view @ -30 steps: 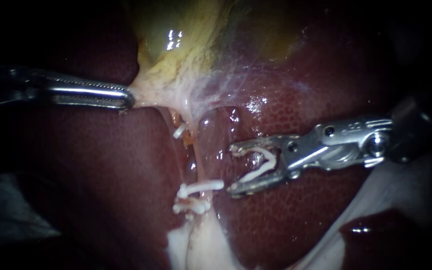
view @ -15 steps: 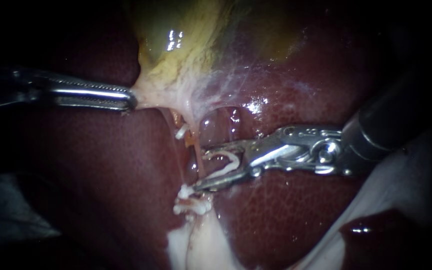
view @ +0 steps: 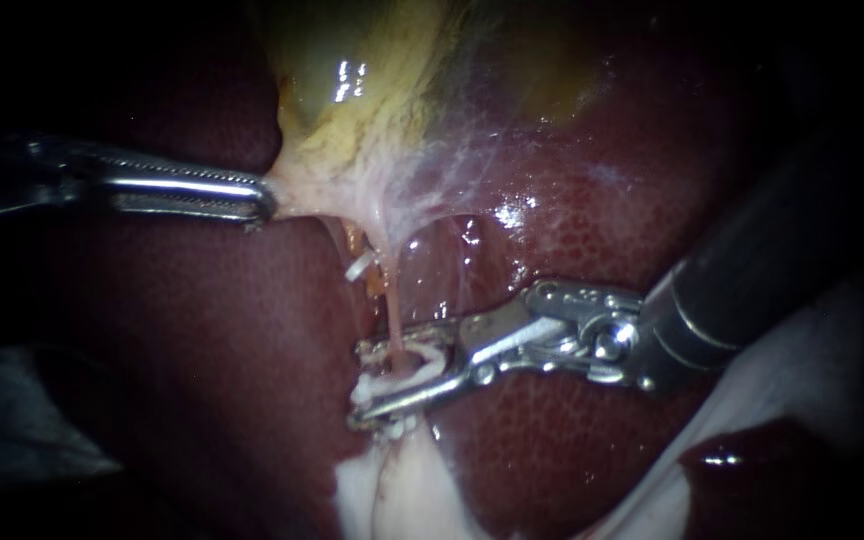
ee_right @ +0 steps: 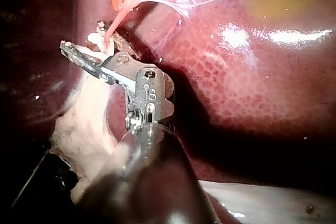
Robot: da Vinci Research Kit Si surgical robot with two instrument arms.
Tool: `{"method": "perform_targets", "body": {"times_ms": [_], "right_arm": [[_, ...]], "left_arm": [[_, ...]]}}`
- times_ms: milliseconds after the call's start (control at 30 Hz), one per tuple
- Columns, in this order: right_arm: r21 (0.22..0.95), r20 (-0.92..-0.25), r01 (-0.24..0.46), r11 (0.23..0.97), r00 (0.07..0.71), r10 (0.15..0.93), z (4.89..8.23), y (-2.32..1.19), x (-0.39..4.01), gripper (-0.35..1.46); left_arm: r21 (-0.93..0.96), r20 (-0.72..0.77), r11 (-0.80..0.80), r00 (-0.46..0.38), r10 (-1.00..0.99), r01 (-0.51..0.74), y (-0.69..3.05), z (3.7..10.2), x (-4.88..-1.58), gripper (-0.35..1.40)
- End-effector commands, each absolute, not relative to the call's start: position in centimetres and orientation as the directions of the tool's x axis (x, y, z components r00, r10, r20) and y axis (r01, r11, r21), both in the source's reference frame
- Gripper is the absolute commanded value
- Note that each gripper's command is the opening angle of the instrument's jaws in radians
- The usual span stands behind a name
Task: Clipping second clip right tube
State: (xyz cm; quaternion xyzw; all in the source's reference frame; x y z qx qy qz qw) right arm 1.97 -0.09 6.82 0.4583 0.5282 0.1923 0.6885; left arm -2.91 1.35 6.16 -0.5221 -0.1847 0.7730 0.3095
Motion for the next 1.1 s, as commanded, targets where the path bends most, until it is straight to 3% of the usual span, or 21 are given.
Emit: {"method": "perform_targets", "body": {"times_ms": [33, 333, 733, 1100], "right_arm": [[0.832, -0.554, 0.227, 0.506, 0.372, 0.745, 6.78, -0.10, 1.97, 0.46], [0.841, -0.541, 0.229, 0.491, 0.373, 0.753, 6.58, -0.04, 1.95, 0.31], [0.856, -0.517, 0.227, 0.465, 0.379, 0.767, 6.42, -0.01, 1.88, -0.35], [0.858, -0.513, 0.213, 0.467, 0.373, 0.773, 6.42, -0.03, 1.83, -0.35]], "left_arm": [[-0.609, -0.693, -0.740, -0.263, 0.672, -0.286, 1.35, 6.16, -2.91, -0.35], [-0.609, -0.693, -0.740, -0.263, 0.672, -0.286, 1.35, 6.16, -2.92, -0.35], [-0.609, -0.692, -0.740, -0.263, 0.672, -0.287, 1.36, 6.16, -2.93, -0.35], [-0.609, -0.692, -0.740, -0.263, 0.672, -0.287, 1.36, 6.16, -2.93, -0.35]]}}
